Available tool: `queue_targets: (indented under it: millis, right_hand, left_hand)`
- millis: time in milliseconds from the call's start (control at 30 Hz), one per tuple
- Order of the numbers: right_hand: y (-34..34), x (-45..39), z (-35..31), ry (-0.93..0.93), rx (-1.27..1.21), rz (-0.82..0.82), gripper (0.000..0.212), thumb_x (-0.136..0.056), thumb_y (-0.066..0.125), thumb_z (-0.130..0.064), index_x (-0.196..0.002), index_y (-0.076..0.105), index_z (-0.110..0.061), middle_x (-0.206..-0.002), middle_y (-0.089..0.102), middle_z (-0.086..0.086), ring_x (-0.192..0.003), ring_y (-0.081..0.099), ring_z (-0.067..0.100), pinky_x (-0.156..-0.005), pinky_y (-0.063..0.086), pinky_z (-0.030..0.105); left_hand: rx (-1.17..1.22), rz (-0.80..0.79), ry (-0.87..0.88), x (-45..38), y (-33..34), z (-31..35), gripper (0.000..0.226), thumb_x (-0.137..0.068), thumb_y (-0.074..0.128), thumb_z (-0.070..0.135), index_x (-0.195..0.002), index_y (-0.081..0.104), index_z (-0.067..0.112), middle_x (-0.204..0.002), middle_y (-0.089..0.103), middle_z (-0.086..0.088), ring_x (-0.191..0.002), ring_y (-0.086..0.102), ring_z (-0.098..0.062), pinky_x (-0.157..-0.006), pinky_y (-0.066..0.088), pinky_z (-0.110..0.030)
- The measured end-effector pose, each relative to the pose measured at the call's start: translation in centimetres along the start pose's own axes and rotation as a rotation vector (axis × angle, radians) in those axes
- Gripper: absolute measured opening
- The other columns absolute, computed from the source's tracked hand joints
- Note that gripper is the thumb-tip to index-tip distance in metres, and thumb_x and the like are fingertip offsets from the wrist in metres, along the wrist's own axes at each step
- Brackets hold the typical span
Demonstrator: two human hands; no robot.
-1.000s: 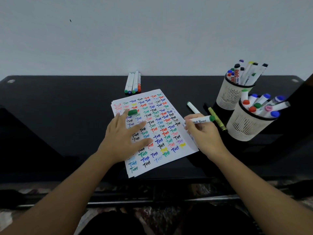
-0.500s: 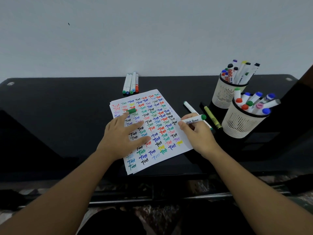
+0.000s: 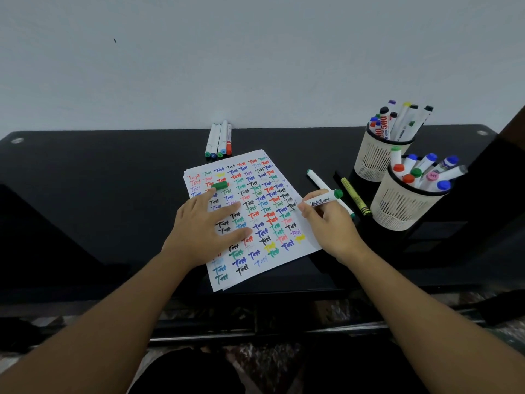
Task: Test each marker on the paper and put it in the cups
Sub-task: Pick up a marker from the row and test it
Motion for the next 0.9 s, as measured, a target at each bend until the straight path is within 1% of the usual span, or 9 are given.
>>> queue_targets:
  millis: [133, 267, 433, 533, 667, 800, 900]
  right_hand:
    - [0.11, 0.11, -0.24, -0.007, 0.039, -0.019, 0.006, -0.103, 0.062, -0.038, -0.104, 0.062, -0.032, -0.095, 0.073, -0.008, -0.093, 0.068, 0.008, -0.088, 0.058, 0.044]
    - [-0.22, 0.48, -0.41, -0.003, 0.042, -0.008, 0.010, -0.104, 0.061, -0.039, -0.101, 0.060, -0.029, -0.095, 0.070, -0.004, -0.094, 0.068, 0.016, -0.084, 0.058, 0.044]
    - [-0.22, 0.34, -0.21, 0.006, 0.016, -0.001, 0.008, -0.104, 0.060, -0.038, -0.103, 0.061, -0.030, -0.097, 0.072, -0.006, -0.095, 0.069, 0.011, -0.088, 0.058, 0.046]
    - [-0.37, 0.30, -0.43, -0.004, 0.037, 0.021, 0.008, -0.105, 0.060, -0.035, -0.104, 0.062, -0.027, -0.096, 0.071, -0.007, -0.093, 0.068, 0.008, -0.087, 0.058, 0.043]
    - [-0.16, 0.25, -0.27, 0.000, 0.033, 0.005, 0.007, -0.104, 0.060, -0.036, -0.104, 0.062, -0.030, -0.097, 0.072, -0.008, -0.094, 0.069, 0.008, -0.087, 0.059, 0.044]
    - [-0.59, 0.40, -0.44, -0.005, 0.054, 0.031, 0.010, -0.106, 0.059, -0.034, -0.105, 0.061, -0.025, -0.095, 0.071, -0.008, -0.090, 0.068, 0.006, -0.083, 0.059, 0.039]
    - [-0.55, 0.32, -0.64, -0.013, 0.070, 0.035, 0.008, -0.106, 0.058, -0.033, -0.104, 0.061, -0.026, -0.094, 0.072, -0.007, -0.088, 0.069, 0.007, -0.081, 0.059, 0.039]
  left_hand:
    - [-0.011, 0.006, 0.003, -0.09, 0.09, -0.12, 0.094, -0.067, 0.025, 0.102, -0.147, 0.040, 0.055, -0.168, 0.013, 0.004, -0.154, 0.008, -0.023, -0.125, 0.007, -0.051]
    - [-0.015, 0.004, 0.001, -0.19, 0.27, -0.31, 0.094, -0.067, 0.025, 0.103, -0.147, 0.040, 0.055, -0.167, 0.015, 0.005, -0.153, 0.009, -0.023, -0.125, 0.009, -0.051]
    - [-0.023, 0.014, 0.005, -0.28, 0.19, -0.38, 0.094, -0.067, 0.024, 0.103, -0.147, 0.040, 0.055, -0.166, 0.016, 0.005, -0.153, 0.010, -0.023, -0.125, 0.009, -0.051]
    - [-0.022, 0.008, 0.003, -0.30, 0.34, -0.36, 0.095, -0.067, 0.024, 0.103, -0.147, 0.040, 0.055, -0.166, 0.017, 0.005, -0.153, 0.011, -0.023, -0.125, 0.009, -0.050]
    - [-0.028, 0.019, 0.010, -0.36, 0.28, -0.42, 0.095, -0.067, 0.023, 0.103, -0.147, 0.040, 0.055, -0.165, 0.019, 0.004, -0.152, 0.012, -0.023, -0.125, 0.009, -0.050]
    - [-0.024, 0.007, 0.006, -0.26, 0.32, -0.40, 0.095, -0.067, 0.023, 0.103, -0.147, 0.039, 0.055, -0.165, 0.019, 0.005, -0.152, 0.011, -0.022, -0.125, 0.008, -0.050]
    - [-0.024, 0.010, 0.008, -0.21, 0.23, -0.38, 0.096, -0.066, 0.023, 0.103, -0.147, 0.039, 0.055, -0.165, 0.020, 0.005, -0.152, 0.012, -0.022, -0.125, 0.009, -0.050]
Point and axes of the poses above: each hand's wrist, its own x-axis away from the middle knuckle, its own y-axis out of the palm, z = x × y, the point moved 10 cm from there along -x, towards the middle knuckle
